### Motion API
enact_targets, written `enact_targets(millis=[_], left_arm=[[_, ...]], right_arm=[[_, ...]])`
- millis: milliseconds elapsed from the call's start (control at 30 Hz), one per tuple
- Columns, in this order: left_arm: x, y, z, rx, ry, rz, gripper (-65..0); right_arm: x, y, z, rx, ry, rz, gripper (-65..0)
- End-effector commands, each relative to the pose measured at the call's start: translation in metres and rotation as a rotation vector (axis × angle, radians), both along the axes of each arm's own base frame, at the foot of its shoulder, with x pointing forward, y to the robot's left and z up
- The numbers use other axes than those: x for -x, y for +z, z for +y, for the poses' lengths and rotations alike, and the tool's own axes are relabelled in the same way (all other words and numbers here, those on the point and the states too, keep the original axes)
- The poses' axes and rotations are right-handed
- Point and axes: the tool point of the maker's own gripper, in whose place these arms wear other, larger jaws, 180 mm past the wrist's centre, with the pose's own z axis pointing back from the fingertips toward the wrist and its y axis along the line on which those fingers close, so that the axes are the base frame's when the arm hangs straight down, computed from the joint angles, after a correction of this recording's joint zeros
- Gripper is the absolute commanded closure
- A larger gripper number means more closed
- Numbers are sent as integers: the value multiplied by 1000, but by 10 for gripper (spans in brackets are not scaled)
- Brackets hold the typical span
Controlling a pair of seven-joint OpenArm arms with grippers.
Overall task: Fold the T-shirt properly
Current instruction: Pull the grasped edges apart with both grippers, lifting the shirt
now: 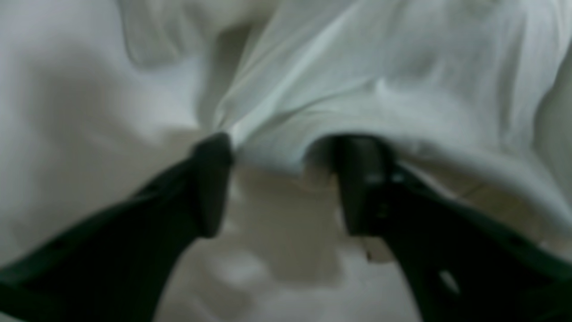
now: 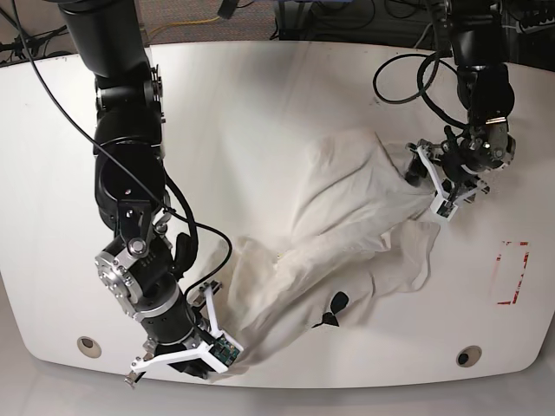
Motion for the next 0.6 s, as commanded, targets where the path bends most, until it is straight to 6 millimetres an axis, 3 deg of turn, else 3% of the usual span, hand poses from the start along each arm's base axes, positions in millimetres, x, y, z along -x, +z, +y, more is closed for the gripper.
enact_targets(millis=[0,200,367,567], left_arm=[[6,11,6,4,33,-24,-449],[22,12,10,58,140,-42,-453],[44,0,-6,107,149,-8,-453],[54,6,-26,266,158,-31,-453]], right_arm=[[-1,21,0,-16,0,-59,0],[0,16,0,-16,0,-48,0],[0,15,-1,-17,-2,-47,0],[0,15,-1,-17,-2,-47,0]])
